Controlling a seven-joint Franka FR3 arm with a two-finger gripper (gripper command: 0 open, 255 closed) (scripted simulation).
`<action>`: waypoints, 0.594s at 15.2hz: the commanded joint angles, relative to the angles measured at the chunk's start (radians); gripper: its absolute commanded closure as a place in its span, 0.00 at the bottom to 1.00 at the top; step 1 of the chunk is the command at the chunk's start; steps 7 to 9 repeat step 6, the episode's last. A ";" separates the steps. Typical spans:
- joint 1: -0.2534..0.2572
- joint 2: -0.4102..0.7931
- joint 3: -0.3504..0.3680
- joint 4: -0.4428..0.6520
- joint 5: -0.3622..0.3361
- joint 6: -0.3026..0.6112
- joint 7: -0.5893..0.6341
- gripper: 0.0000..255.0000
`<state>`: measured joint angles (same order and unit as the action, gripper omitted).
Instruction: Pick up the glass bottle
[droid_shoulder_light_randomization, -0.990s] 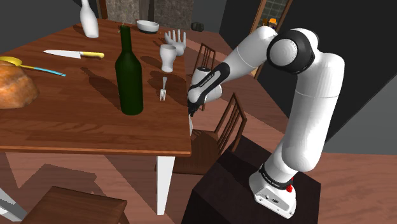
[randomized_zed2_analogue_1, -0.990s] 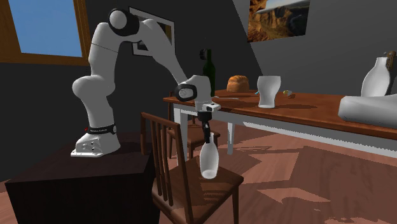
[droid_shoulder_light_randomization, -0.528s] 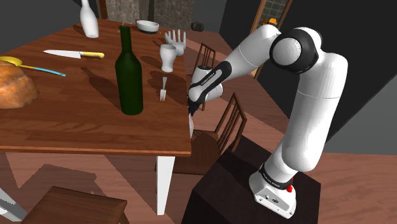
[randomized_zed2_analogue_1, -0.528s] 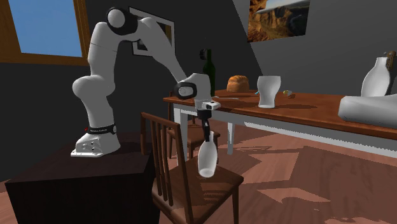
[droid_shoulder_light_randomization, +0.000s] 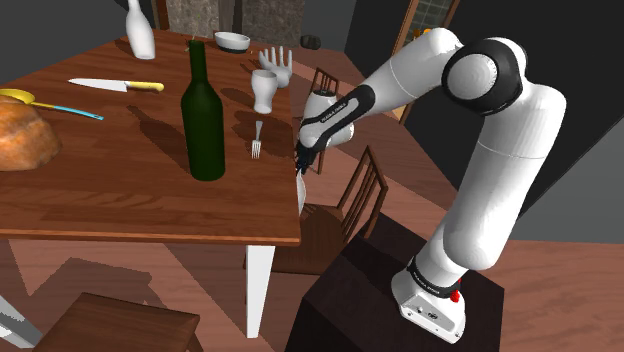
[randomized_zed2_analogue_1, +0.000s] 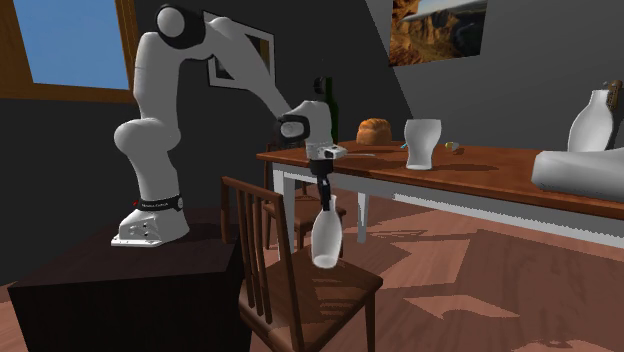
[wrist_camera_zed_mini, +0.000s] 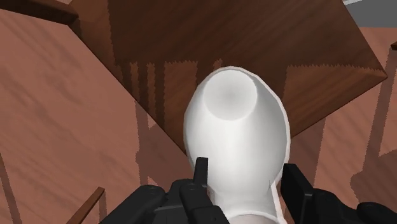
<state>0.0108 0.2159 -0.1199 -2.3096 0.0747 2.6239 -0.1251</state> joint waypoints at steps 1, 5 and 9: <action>0.003 -0.023 -0.003 0.003 -0.007 -0.026 0.007 1.00; 0.005 -0.057 -0.006 0.009 -0.018 -0.065 0.014 1.00; 0.005 -0.057 -0.006 0.009 -0.018 -0.065 0.015 1.00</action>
